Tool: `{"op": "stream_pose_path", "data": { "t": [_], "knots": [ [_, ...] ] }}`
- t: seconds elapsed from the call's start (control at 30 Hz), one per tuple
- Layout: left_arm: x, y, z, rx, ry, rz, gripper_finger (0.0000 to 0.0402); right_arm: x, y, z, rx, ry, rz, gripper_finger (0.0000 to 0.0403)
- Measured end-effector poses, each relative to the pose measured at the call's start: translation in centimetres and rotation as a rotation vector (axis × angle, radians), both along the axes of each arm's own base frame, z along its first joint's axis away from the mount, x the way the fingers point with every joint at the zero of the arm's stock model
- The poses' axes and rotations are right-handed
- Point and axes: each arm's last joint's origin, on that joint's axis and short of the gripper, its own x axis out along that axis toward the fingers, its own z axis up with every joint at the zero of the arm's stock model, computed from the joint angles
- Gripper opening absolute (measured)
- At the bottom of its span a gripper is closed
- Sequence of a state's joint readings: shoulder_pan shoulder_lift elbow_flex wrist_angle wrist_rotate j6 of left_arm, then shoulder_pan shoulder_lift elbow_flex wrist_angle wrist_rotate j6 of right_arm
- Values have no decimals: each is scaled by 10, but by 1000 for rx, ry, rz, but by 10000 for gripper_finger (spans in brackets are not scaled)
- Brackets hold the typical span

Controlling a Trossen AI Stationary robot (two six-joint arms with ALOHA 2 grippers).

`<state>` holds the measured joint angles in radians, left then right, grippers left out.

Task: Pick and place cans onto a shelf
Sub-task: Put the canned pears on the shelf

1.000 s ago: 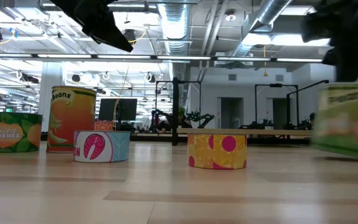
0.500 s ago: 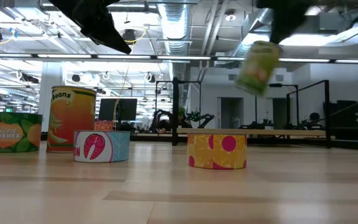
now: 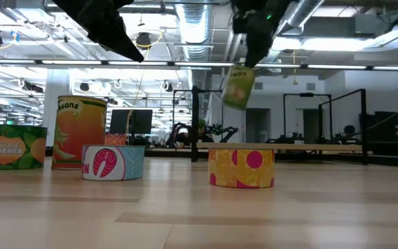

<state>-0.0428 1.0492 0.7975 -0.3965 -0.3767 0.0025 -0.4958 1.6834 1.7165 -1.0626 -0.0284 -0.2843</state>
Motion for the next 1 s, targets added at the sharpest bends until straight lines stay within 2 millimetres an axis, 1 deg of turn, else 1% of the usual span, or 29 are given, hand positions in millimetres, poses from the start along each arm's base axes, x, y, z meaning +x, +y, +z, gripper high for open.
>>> {"op": "stream_pose_path", "data": {
  "t": [0.13,0.27,0.43,0.5,0.63,0.8,1.0],
  "knots": [
    [-1,0,-1,1,13,0,0,17,-32,-14,14,51,-5,1],
    [-1,0,-1,1,14,0,0,33,-60,-29,23,72,-6,1],
    [-1,0,-1,1,15,0,0,50,-86,-43,24,77,-3,1],
    [-1,0,-1,1,15,0,0,56,-93,-47,35,68,0,1],
    [-1,0,-1,1,15,0,0,61,-105,-54,62,72,-4,1],
    [-1,0,-1,1,17,0,0,61,-115,-57,64,77,-21,1],
    [-1,0,-1,1,17,0,0,60,-117,-58,67,78,-30,6]
  ]
}}
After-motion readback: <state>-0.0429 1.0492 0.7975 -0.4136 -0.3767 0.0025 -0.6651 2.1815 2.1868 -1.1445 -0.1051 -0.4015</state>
